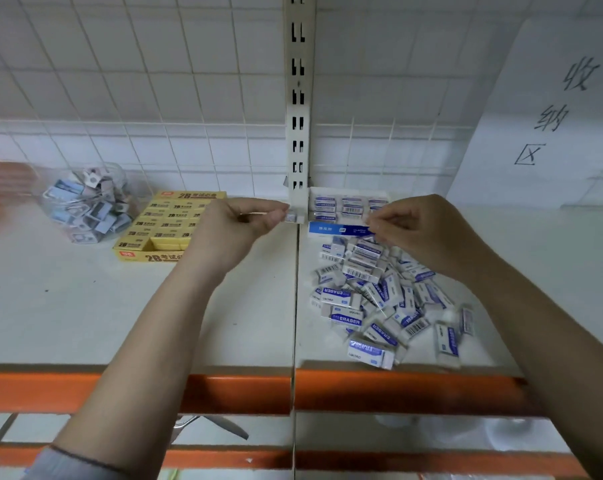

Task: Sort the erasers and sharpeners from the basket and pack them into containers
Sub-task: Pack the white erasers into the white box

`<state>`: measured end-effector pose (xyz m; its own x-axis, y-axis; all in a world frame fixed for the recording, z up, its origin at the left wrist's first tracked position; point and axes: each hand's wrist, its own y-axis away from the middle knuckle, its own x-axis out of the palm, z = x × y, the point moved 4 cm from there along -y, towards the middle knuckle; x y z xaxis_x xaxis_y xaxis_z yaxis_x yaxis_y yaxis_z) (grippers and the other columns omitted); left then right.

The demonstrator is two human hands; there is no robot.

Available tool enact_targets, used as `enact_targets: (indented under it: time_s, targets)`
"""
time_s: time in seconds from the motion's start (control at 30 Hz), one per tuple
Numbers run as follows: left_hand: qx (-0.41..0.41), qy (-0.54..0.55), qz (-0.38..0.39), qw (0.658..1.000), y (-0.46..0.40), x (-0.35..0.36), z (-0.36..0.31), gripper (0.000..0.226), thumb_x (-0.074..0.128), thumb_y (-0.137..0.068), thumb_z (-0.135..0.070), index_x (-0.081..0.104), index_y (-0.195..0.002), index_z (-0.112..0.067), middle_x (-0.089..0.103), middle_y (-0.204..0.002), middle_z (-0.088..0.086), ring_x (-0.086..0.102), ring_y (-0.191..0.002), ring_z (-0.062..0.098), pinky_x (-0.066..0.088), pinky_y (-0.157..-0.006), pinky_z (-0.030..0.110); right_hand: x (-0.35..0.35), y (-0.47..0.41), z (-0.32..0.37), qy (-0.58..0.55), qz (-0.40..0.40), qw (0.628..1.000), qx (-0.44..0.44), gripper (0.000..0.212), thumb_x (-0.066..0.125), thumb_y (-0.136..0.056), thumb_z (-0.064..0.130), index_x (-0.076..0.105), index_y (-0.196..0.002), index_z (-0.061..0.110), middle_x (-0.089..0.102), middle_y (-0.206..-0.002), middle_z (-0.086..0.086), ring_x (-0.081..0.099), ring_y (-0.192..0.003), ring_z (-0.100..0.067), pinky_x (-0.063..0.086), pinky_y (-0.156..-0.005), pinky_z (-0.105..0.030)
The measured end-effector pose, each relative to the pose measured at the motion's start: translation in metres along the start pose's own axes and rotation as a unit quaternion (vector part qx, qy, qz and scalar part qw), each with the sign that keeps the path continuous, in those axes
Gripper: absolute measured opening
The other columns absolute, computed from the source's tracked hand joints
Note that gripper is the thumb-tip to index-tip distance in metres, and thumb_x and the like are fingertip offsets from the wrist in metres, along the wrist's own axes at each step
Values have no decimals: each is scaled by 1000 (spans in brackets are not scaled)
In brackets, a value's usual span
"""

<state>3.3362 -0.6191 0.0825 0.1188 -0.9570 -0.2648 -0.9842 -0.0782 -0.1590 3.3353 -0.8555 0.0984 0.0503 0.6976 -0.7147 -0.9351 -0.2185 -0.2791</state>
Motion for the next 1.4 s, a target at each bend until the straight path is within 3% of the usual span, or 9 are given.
enact_targets:
  time_s: [0.07,0.13,0.47,0.57,0.67,0.87,1.03,1.2,1.4]
  targets:
    - [-7,60,45,997,-9,7,-1,19,68,-83,-10,76,-81,-27,72,-79,-12,62,-83,8,45,-94,25,0,11,1,2,6,1000,2,11,65,-87,19,74,-93,21,66,-73,19,64,-76,5,45,-69,-2]
    - [-14,106,76,991,-19,12,-1,26,65,-83,-3,75,-82,-27,72,-88,-7,64,-88,9,45,-99,29,0,19,2,4,10,1000,5,10,65,-87,20,73,-90,25,67,-76,20,64,-80,6,42,-69,0]
    - [-44,101,123,986,-83,40,-14,22,64,-82,4,65,-103,-3,67,-86,3,64,-75,7,52,-75,13,17,38,1,44,38,998,32,20,75,-75,38,72,-92,29,66,-83,17,59,-82,6,41,-69,-6]
    - [-4,-10,145,989,-98,49,-15,23,64,-84,-2,67,-104,-14,67,-91,1,62,-84,9,50,-84,16,22,36,-2,80,20,996,36,27,75,-76,38,72,-99,24,61,-87,14,54,-76,5,37,-67,-7]
    - [31,-117,179,976,-108,58,-17,25,66,-83,-1,65,-105,-11,66,-84,3,61,-76,9,52,-72,13,25,37,-2,97,4,995,38,28,74,-78,37,71,-101,21,60,-91,9,54,-75,0,38,-66,-9]
    - [107,-309,246,913,-114,80,-25,18,74,-78,-11,72,-96,-9,68,-86,2,60,-80,12,48,-75,18,25,43,3,80,-18,996,41,21,74,-80,30,73,-96,18,67,-91,6,59,-77,-2,44,-72,-12]
    - [126,-328,288,891,-113,89,-18,19,70,-82,-11,73,-101,-12,68,-92,-4,60,-81,5,43,-75,8,23,48,5,85,-24,995,44,19,71,-82,31,74,-96,18,55,-76,18,53,-70,6,38,-65,-2]
    - [127,-312,285,897,-112,91,-11,15,67,-84,-9,74,-97,-13,68,-90,-4,57,-73,-2,40,-57,0,23,48,4,72,-25,996,56,20,73,-80,29,73,-97,18,52,-73,21,54,-71,5,39,-66,0]
    - [138,-306,262,905,-110,88,-7,13,66,-84,-8,74,-94,-13,65,-84,-9,56,-72,-3,39,-55,0,25,47,5,140,-4,990,33,21,64,-88,31,72,-100,17,55,-84,10,58,-83,-10,46,-75,-23]
